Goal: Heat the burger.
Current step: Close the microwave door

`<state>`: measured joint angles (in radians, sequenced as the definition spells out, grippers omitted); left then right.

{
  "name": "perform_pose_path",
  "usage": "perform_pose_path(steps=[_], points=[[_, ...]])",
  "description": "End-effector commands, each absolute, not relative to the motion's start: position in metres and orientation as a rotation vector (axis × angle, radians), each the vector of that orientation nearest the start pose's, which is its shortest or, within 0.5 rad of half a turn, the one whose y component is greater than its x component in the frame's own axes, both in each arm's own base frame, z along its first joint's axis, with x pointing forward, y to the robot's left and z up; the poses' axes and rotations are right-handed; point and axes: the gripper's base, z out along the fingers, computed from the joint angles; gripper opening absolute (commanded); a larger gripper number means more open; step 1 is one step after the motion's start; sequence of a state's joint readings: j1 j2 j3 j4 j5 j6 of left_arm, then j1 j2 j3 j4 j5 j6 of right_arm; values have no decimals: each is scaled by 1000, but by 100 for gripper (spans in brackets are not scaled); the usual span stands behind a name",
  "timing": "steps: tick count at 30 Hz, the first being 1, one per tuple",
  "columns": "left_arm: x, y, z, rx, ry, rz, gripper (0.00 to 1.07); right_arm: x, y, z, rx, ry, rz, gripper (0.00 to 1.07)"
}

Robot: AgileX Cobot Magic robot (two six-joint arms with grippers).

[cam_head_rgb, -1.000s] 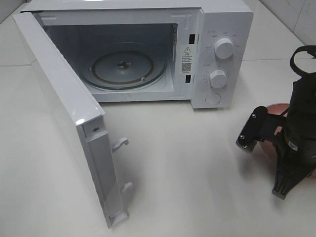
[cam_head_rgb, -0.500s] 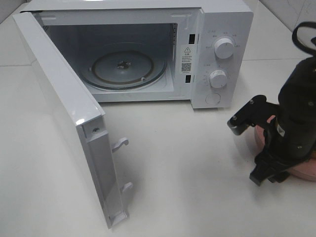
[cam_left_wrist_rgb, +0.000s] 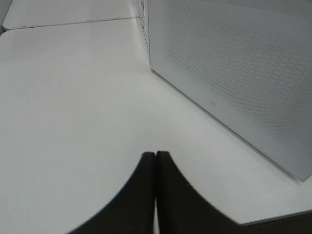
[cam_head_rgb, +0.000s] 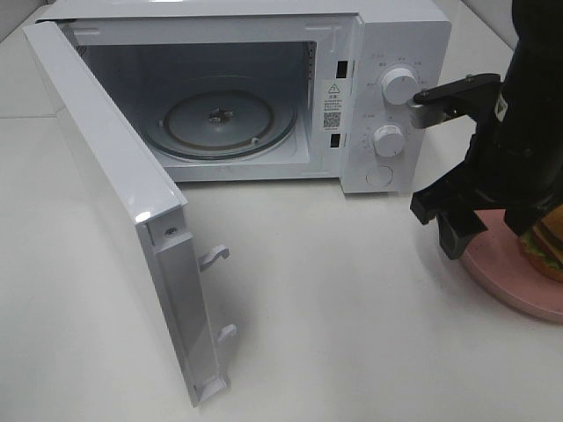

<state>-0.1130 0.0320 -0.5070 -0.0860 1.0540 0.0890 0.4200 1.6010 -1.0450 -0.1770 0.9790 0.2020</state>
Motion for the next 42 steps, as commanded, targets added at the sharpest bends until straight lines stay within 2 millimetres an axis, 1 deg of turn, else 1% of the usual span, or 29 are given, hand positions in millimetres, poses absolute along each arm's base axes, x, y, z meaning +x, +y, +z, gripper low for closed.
perform_pose_path(steps=[1,3,4,6,7,8,11,13,14,15,16,18,19,20,22,23,24,25,27,28,30,32,33,34,35,37,38,40,42], points=[[-1,-7,281,203,2041,-120,0,274,100,229,-387,2980,-145,70],[-1,-7,281,203,2041,-120,0,279,81,233,-246,3023,-114,70],[-1,-7,281,203,2041,-120,0,279,81,233,-246,3023,-114,70],[-1,-7,281,203,2041,-120,0,279,62,238,-131,3053,-85,70],[-1,-7,281,203,2041,-120,0,279,62,238,-131,3053,-85,70],[-1,-7,281,203,2041,-120,0,277,52,246,-66,3040,-73,70],[-1,-7,281,203,2041,-120,0,275,48,251,-39,3027,-66,69],[-1,-7,281,203,2041,-120,0,262,38,274,9,2963,-57,69],[-1,-7,281,203,2041,-120,0,262,38,274,9,2963,-57,69],[-1,-7,281,203,2041,-120,0,251,36,288,14,2921,-46,69],[-1,-7,281,203,2041,-120,0,251,36,288,14,2921,-46,69],[-1,-7,281,203,2041,-120,0,232,34,302,34,2858,-18,69],[-1,-7,281,203,2041,-120,0,232,34,302,34,2858,-18,69],[-1,-7,281,203,2041,-120,0,217,31,308,39,2825,-7,69],[-1,-7,281,203,2041,-120,0,210,30,309,40,2814,-4,69],[-1,-7,281,203,2041,-120,0,195,27,312,40,2784,4,69],[-1,-7,281,203,2041,-120,0,195,27,312,40,2784,4,69],[-1,-7,281,203,2041,-120,0,179,25,310,41,2765,9,69],[-1,-7,281,203,2041,-120,0,172,24,308,39,2763,9,69],[-1,-7,281,203,2041,-120,0,157,21,304,38,2748,12,69],[-1,-7,281,203,2041,-120,0,149,20,302,38,2737,15,69],[-1,-7,281,203,2041,-120,0,126,16,297,39,2704,23,69],[-1,-7,281,203,2041,-120,0,126,16,297,39,2704,23,69],[-1,-7,281,203,2041,-120,0,113,14,290,40,2689,27,69],[-1,-7,281,203,2041,-120,0,113,14,290,40,2689,27,69],[-1,-7,281,203,2041,-120,0,95,11,284,30,2644,35,69],[-1,-7,281,203,2041,-120,0,95,11,284,30,2644,35,69],[-1,-7,281,203,2041,-120,0,75,8,278,-48,2546,40,69],[-1,-7,281,203,2041,-120,0,69,7,276,-53,2515,48,69]])
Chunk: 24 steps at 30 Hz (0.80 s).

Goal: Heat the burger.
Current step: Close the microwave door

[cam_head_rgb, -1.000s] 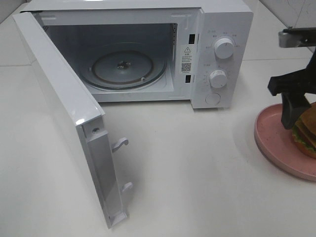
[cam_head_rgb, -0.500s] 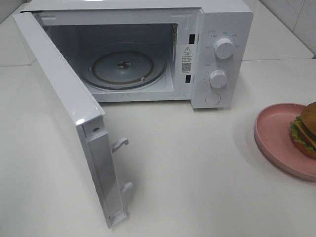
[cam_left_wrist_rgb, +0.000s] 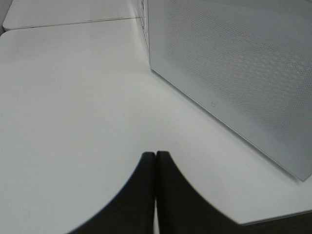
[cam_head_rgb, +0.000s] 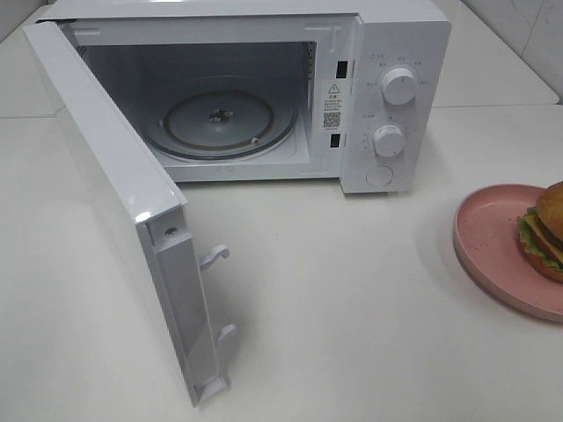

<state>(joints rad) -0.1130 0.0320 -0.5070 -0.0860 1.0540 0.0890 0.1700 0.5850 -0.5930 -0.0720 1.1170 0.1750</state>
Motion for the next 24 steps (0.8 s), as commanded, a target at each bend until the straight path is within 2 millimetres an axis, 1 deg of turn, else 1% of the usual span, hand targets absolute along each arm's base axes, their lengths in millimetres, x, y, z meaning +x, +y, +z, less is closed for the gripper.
perform_pose_path(steps=[1,3,4,5,6,7,9,12,14,15,16,19,20,24], points=[[-1,-7,281,203,2041,-120,0,69,7,276,-53,2515,48,69],[-1,-7,281,203,2041,-120,0,51,4,278,-47,2372,78,69],[-1,-7,281,203,2041,-120,0,51,4,278,-47,2372,78,69],[-1,-7,281,203,2041,-120,0,46,4,280,-45,2329,88,69],[-1,-7,281,203,2041,-120,0,37,3,281,-42,2249,107,69],[-1,-7,281,203,2041,-120,0,37,3,281,-42,2249,107,69],[-1,-7,281,203,2041,-120,0,24,2,280,-59,2157,133,69],[-1,-7,281,203,2041,-120,0,20,2,281,-70,2134,144,69],[-1,-7,281,203,2041,-120,0,5,3,281,-124,2037,164,69],[-1,-7,281,203,2041,-120,0,5,3,281,-124,2037,164,69],[-1,-7,281,203,2041,-120,0,-1,2,281,-124,2002,173,69],[-1,-7,281,203,2041,-120,0,-3,2,281,-124,1985,174,69],[-1,-7,281,203,2041,-120,0,-8,1,281,-122,1957,176,69],[-1,-7,281,203,2041,-122,0,-7,1,281,-123,1960,176,69]])
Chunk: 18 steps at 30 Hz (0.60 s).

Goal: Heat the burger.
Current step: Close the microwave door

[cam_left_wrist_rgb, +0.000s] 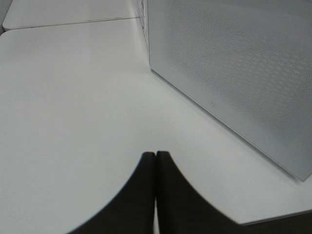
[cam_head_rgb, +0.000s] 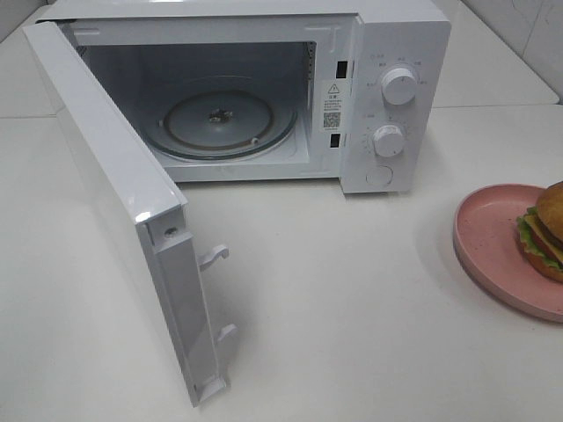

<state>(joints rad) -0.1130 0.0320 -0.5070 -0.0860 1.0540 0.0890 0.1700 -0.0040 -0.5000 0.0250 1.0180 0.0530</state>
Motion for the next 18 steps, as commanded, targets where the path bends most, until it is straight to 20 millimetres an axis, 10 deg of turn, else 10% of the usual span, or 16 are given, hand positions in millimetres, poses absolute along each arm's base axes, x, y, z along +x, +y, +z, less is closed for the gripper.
perform_pose_path(steps=[1,18], points=[[0,-7,281,203,2042,-121,0,-7,1,281,-123,1960,176,69],[13,-6,308,165,1783,-104,0,-8,1,281,-120,1959,176,69]])
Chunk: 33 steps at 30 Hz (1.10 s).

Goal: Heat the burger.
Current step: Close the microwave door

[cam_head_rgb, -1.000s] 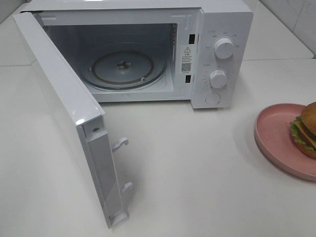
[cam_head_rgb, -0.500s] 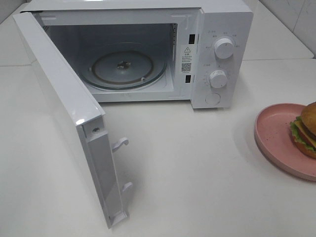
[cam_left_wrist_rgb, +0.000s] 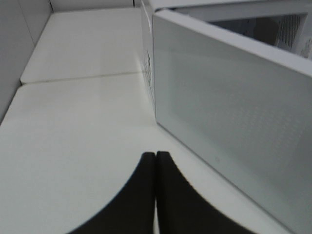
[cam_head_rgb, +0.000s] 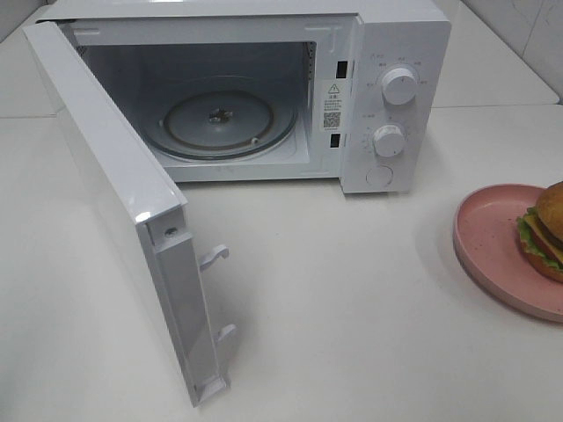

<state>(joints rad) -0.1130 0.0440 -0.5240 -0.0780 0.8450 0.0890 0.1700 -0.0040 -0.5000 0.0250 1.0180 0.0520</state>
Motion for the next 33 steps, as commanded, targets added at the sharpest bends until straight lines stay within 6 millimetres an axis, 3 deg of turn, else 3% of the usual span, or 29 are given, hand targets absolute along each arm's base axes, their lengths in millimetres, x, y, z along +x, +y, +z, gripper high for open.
perform_pose_path(steps=[1,14,21,33], points=[[17,-7,308,163,1784,-104,0,-8,1,281,-120,1959,176,69],[94,-17,300,190,1980,-118,0,-8,1,281,-120,1959,176,69],[140,-29,279,252,2113,-194,0,-8,1,281,-120,1959,176,69],[187,-46,240,377,2254,-284,0,-8,1,281,-120,1959,177,69]])
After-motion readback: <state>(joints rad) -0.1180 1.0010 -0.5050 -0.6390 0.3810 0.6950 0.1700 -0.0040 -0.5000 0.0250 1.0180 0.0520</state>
